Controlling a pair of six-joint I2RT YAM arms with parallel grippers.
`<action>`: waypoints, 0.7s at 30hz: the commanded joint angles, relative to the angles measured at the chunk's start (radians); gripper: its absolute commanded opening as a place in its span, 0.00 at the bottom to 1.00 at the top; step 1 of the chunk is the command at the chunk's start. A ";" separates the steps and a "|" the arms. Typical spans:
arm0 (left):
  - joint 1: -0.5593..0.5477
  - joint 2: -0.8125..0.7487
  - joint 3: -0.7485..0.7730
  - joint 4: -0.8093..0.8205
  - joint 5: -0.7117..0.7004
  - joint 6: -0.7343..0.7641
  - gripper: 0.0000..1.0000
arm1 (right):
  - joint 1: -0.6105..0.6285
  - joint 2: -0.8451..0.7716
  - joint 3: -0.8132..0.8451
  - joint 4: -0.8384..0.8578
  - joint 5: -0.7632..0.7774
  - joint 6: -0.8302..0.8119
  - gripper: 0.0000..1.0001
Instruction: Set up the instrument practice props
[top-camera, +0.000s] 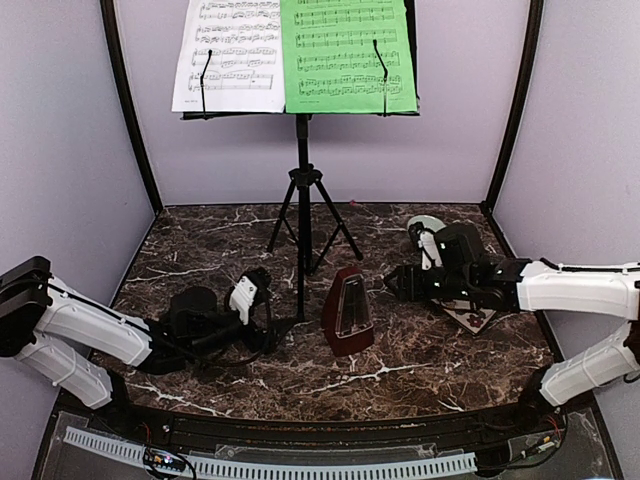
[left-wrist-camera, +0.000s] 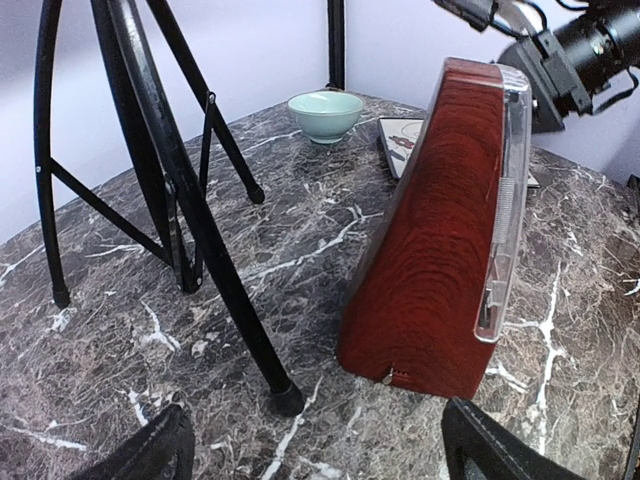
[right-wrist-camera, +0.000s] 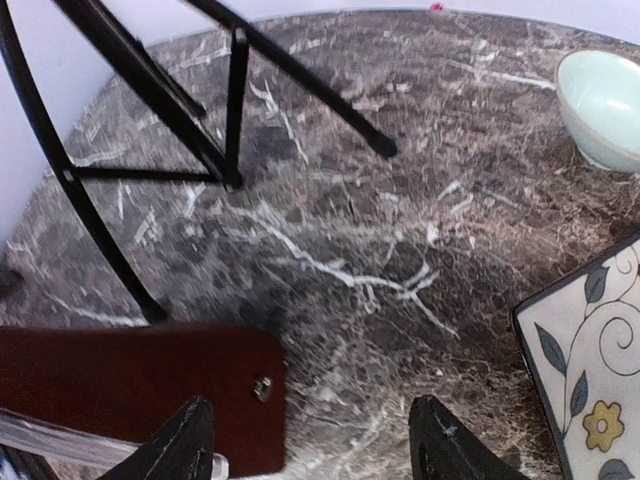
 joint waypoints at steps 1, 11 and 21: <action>0.016 -0.037 0.006 -0.021 0.024 -0.055 0.88 | -0.038 0.073 -0.078 0.151 -0.091 -0.005 0.59; 0.035 -0.070 -0.004 -0.029 0.013 -0.092 0.87 | -0.045 0.296 -0.126 0.363 -0.199 -0.044 0.43; 0.044 -0.085 -0.012 -0.037 0.019 -0.103 0.87 | 0.036 0.427 -0.149 0.493 -0.254 -0.042 0.41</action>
